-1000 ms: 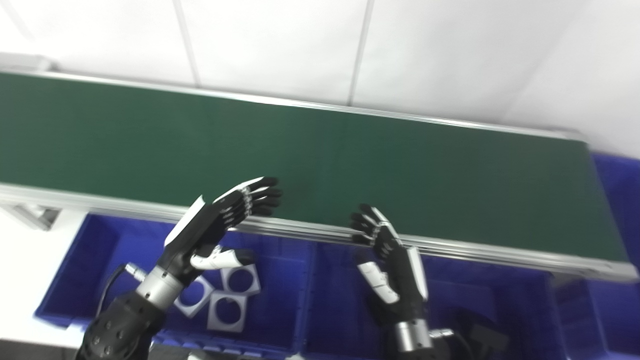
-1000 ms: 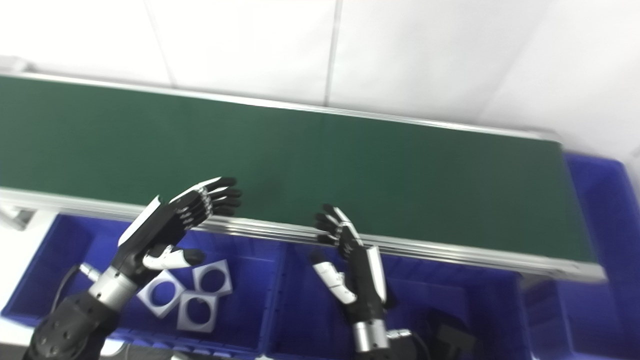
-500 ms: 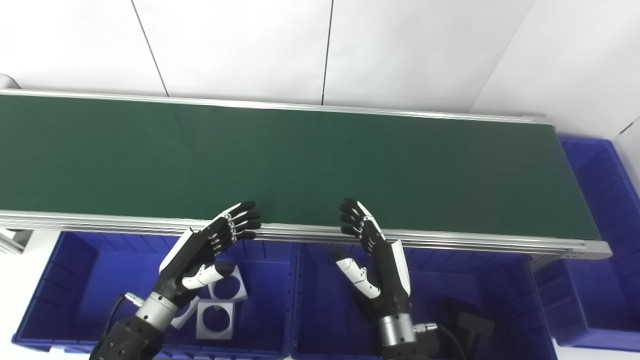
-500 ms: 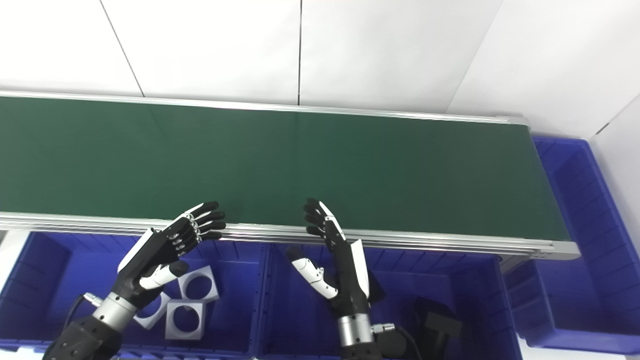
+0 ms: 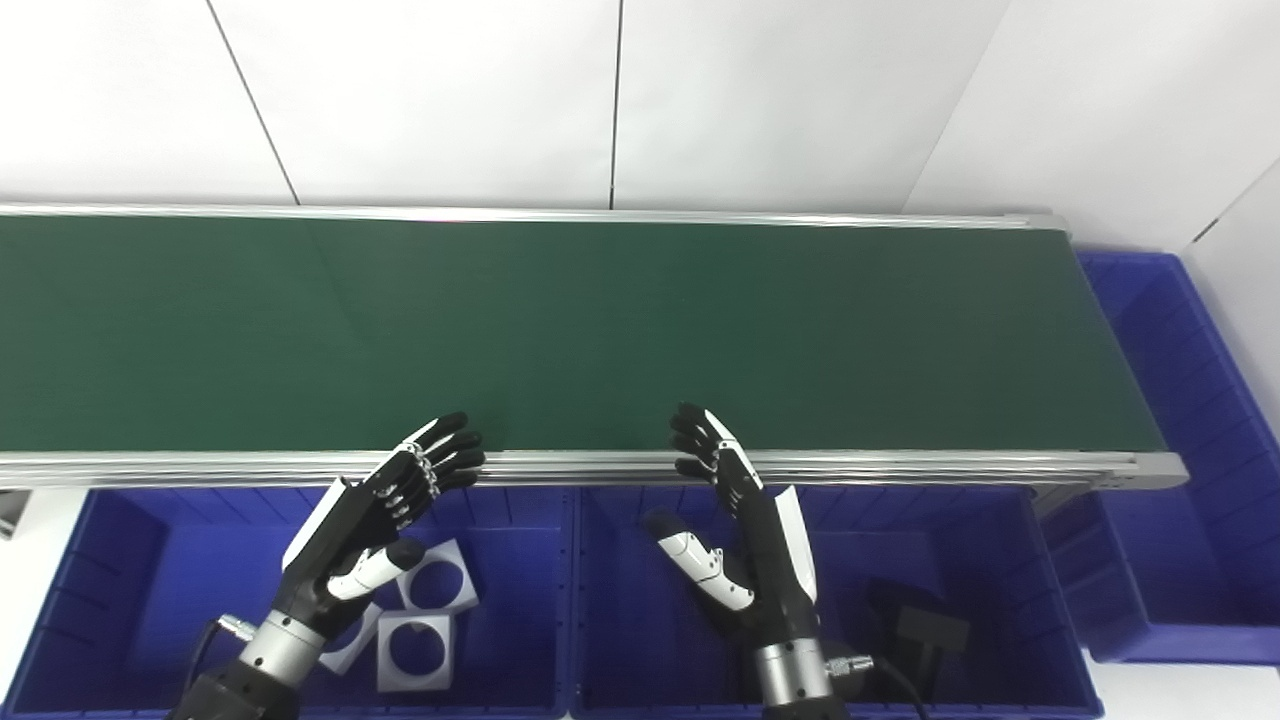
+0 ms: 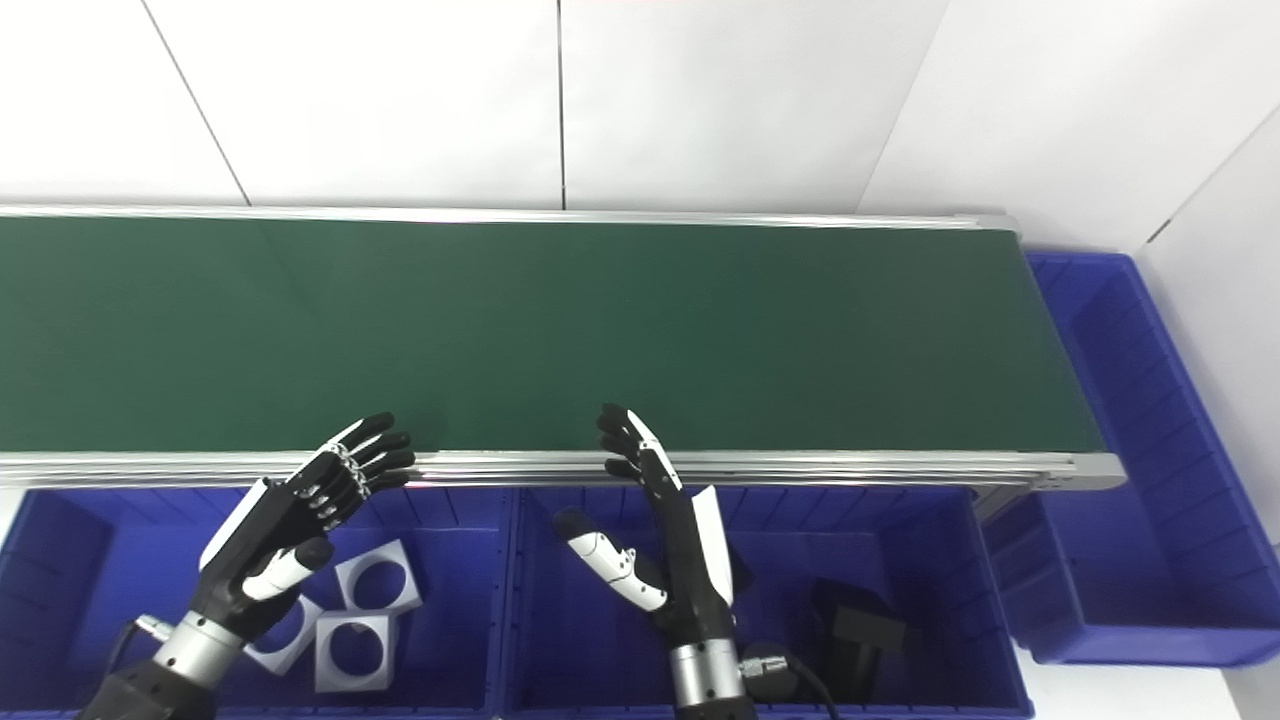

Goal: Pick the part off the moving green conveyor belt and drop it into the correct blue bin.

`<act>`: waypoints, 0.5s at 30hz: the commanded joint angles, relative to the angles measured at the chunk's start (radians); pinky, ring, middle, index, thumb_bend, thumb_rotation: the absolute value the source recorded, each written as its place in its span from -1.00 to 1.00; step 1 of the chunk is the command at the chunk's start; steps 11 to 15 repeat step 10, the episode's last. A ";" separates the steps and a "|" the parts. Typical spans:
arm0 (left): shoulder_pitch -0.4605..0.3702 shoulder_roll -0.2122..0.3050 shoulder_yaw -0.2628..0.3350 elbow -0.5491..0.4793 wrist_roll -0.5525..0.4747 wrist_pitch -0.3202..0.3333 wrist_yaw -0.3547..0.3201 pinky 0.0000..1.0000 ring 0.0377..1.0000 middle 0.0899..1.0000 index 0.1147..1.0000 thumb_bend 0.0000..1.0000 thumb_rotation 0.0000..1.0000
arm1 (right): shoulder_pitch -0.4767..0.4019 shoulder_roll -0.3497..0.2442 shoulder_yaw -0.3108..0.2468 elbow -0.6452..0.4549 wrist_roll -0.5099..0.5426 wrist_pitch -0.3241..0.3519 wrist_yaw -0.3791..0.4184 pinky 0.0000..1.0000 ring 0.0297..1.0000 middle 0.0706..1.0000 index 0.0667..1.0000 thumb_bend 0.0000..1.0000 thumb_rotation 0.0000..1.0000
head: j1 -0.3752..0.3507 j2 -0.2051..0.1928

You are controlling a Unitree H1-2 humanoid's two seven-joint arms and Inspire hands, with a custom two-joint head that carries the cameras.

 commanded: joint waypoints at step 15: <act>0.029 -0.077 0.055 -0.069 0.046 -0.046 0.035 0.49 0.56 0.61 0.62 0.71 0.17 | 0.041 -0.038 0.013 -0.073 0.050 -0.054 0.026 0.49 0.62 0.68 0.77 0.29 0.44 | 0.170 0.015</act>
